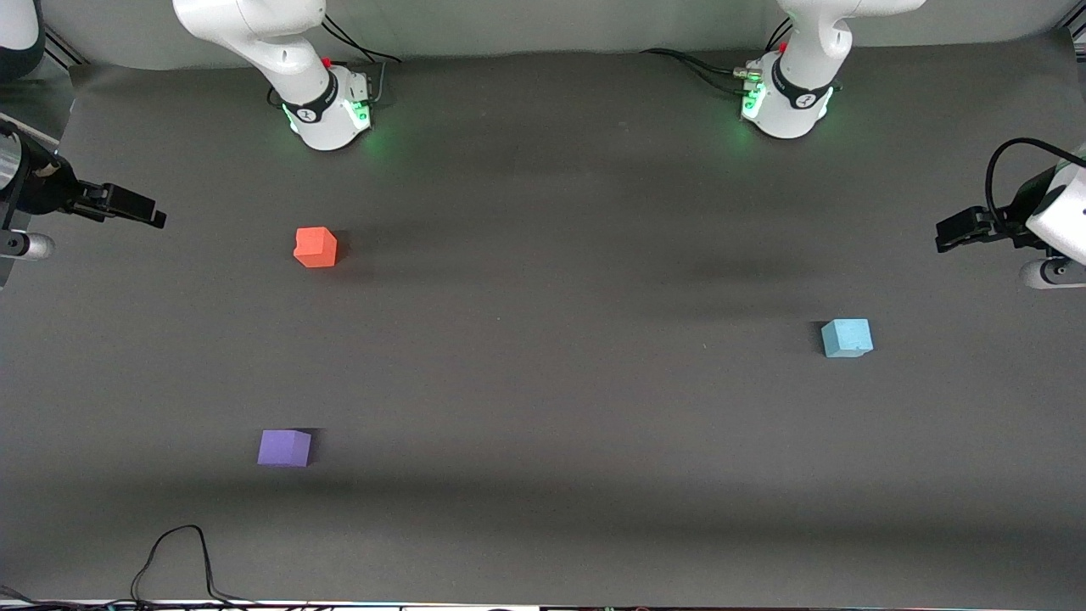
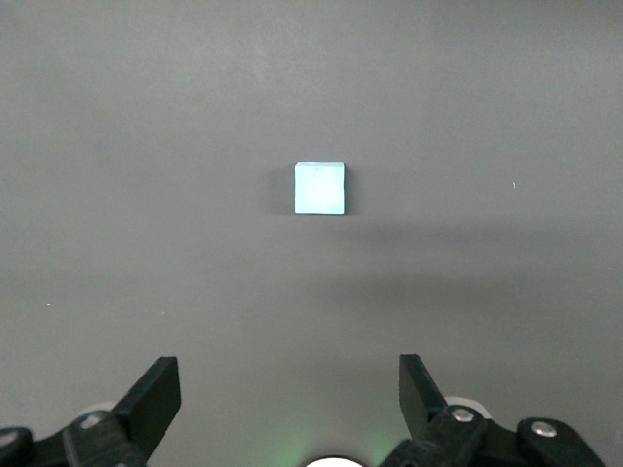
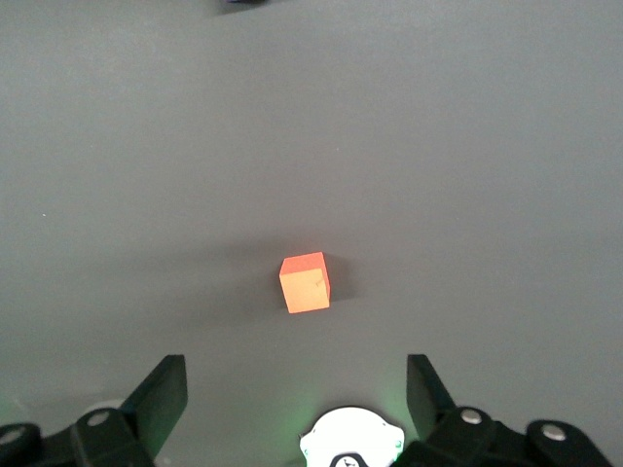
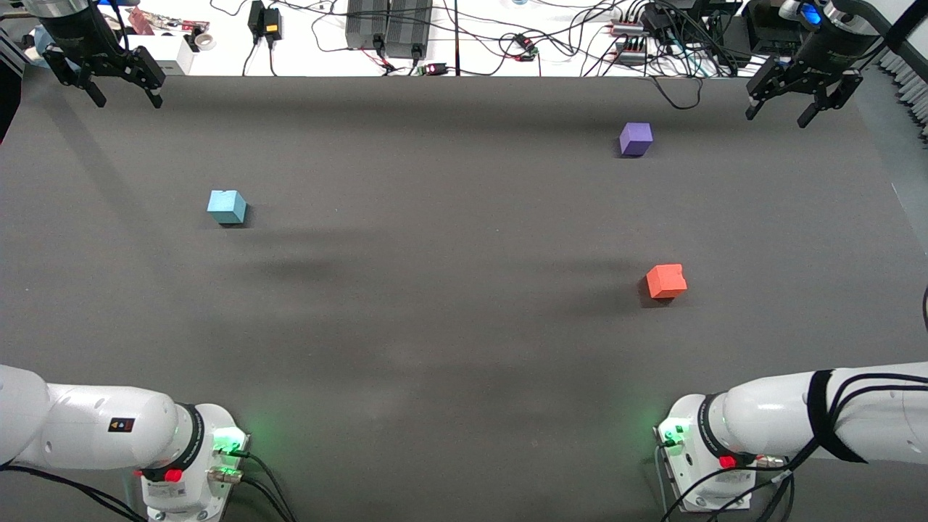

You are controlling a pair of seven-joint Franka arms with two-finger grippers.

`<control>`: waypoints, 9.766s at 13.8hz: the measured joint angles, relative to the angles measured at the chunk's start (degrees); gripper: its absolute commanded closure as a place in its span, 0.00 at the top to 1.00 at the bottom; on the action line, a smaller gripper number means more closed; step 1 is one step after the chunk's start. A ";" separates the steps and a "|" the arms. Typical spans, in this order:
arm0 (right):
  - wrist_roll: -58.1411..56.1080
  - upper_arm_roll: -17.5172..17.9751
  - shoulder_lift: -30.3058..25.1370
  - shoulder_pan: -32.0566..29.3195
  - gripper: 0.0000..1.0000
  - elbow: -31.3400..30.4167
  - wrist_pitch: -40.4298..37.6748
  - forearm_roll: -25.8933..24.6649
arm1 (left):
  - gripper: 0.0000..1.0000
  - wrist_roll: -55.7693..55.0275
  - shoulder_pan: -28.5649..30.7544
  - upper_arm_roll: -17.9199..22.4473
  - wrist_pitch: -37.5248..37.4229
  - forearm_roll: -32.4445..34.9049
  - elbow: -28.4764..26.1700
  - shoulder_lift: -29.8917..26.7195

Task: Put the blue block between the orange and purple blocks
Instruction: 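Move the left gripper toward the light blue block, then grasp the light blue block with the left gripper, then carry the blue block with the left gripper toward the table middle, then set down the blue block while the right gripper reaches toward it, then grasp the blue block with the right gripper while the left gripper withdraws, then carry the blue block with the right gripper toward the purple block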

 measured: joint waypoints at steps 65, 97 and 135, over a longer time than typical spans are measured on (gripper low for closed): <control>-11.03 -6.65 0.28 10.91 1.00 -0.14 5.87 -3.53 | 0.34 -63.47 -23.41 -25.39 -3.00 -3.19 30.15 24.90; -0.72 -6.21 8.56 26.65 0.99 -0.45 10.90 4.20 | 1.00 -47.68 -11.02 -21.99 8.99 7.10 18.89 25.00; 15.31 -9.45 50.10 52.37 0.02 20.11 29.11 15.50 | 1.00 -2.61 -2.24 1.50 -0.29 -0.05 1.44 -0.63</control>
